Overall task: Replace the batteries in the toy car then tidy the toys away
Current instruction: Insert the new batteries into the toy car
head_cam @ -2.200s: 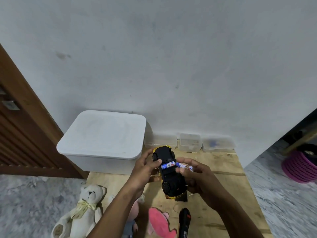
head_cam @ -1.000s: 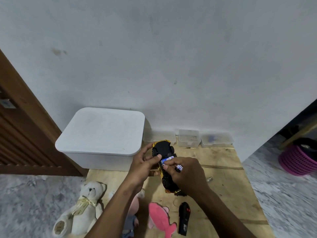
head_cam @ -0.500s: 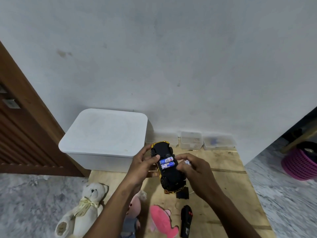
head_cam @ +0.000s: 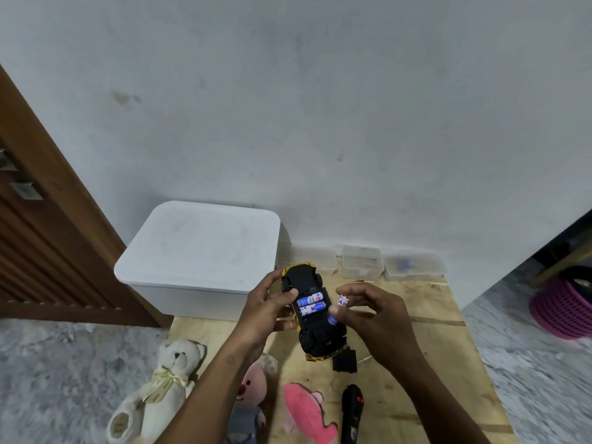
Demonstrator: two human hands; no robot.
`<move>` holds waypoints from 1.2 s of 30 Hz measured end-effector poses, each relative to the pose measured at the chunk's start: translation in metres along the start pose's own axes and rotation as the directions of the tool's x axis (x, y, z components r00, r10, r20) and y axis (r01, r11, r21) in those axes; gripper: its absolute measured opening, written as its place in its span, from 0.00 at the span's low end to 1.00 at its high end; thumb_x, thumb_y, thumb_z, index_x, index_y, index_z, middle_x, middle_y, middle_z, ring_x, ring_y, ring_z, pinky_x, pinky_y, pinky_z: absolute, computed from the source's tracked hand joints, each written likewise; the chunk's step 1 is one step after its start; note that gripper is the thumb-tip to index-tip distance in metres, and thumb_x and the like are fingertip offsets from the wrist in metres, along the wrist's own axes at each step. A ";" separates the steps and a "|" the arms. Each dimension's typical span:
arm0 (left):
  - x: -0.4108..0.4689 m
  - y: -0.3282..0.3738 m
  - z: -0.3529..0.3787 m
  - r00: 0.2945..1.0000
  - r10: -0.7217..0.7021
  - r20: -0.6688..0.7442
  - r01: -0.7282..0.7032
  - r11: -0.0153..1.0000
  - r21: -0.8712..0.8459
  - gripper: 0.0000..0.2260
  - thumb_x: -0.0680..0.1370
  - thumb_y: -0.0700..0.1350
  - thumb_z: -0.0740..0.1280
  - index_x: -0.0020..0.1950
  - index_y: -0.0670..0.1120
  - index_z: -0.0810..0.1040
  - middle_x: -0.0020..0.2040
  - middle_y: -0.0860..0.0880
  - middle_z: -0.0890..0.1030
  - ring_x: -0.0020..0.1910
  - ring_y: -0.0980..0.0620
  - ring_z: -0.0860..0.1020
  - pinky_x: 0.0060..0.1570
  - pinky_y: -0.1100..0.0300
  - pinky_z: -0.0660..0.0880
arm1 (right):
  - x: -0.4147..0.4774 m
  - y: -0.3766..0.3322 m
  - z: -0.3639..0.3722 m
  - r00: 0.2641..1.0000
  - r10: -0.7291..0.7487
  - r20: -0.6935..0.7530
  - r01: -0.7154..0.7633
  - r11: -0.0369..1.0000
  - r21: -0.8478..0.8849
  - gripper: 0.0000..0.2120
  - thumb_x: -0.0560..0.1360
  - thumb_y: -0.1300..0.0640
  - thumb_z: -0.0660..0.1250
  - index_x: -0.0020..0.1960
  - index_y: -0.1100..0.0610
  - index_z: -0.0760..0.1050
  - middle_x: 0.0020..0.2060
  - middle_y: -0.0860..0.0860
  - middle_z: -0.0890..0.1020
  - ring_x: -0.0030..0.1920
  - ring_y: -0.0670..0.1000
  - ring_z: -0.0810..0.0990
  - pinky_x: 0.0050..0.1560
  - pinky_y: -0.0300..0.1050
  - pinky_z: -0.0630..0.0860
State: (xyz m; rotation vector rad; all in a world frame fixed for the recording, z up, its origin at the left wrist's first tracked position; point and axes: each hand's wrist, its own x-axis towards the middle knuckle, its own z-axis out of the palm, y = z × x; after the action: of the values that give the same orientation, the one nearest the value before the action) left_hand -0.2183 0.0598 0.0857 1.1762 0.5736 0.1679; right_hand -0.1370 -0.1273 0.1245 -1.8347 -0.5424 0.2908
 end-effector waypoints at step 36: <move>-0.008 0.003 0.018 0.998 0.066 0.009 -0.066 0.998 -0.011 0.15 0.81 0.37 0.67 0.64 0.53 0.77 0.53 0.43 0.86 0.40 0.51 0.85 0.32 0.57 0.80 | -0.018 0.045 0.034 0.927 -0.335 -0.167 0.252 0.888 -0.385 0.07 0.71 0.65 0.76 0.39 0.57 0.80 0.46 0.46 0.81 0.44 0.40 0.80 0.42 0.30 0.76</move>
State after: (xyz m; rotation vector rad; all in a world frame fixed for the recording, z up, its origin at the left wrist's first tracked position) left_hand -0.2153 0.0433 0.0960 1.1859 0.5254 0.2210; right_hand -0.1583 -0.1194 0.0692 -2.0640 -0.7377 -0.2432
